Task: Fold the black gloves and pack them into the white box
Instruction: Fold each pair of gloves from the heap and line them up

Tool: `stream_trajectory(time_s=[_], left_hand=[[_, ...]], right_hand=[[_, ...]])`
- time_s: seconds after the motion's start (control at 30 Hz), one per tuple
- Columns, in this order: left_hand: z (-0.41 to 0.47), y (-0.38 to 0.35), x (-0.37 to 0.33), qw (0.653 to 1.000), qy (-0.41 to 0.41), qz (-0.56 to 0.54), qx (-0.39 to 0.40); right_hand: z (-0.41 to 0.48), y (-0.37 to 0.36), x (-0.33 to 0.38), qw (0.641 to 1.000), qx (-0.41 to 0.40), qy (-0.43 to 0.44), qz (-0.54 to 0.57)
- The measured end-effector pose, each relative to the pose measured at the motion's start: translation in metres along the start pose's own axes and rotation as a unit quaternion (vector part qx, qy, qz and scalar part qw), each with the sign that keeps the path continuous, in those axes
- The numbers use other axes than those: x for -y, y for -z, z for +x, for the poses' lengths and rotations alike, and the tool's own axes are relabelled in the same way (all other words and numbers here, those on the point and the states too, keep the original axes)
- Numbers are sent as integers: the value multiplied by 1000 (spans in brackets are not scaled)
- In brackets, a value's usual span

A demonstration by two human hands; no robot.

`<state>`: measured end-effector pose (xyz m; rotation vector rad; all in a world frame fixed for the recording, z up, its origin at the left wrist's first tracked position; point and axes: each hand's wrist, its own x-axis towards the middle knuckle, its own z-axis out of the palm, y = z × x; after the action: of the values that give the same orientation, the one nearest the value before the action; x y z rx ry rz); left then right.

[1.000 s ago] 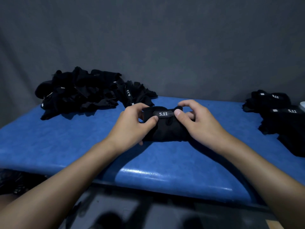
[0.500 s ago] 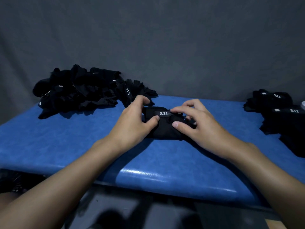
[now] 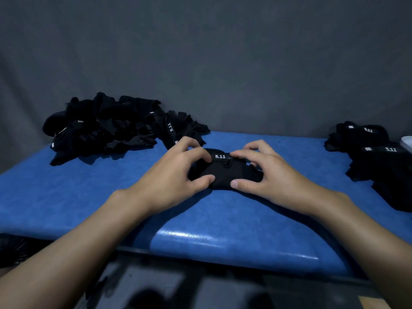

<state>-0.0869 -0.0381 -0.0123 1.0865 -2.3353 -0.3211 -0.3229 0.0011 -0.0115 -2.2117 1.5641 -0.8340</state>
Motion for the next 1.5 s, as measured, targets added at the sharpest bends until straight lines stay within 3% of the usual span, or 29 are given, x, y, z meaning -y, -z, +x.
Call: stream_trajectory(time_s=[0.23, 0.43, 0.63, 0.97, 1.13, 1.5], left_hand=[[26, -13, -3, 999, -20, -26, 8], [75, -43, -23, 999, -30, -30, 25], [126, -84, -44, 998, -42, -47, 4], [170, -119, -47, 995, -40, -88, -25], [178, -125, -41, 994, -41, -97, -24], [180, -126, -37, 989, -30, -137, -36]], right_hand=[[2, 21, -17, 999, 17, -26, -19], [6, 52, -49, 991, 14, -87, -105], [8, 85, -73, 948, -14, -145, -284], [22, 85, -96, 872, -94, -189, -441], [28, 82, -99, 854, -119, -192, -470], [25, 87, -103, 857, -118, -211, -455]])
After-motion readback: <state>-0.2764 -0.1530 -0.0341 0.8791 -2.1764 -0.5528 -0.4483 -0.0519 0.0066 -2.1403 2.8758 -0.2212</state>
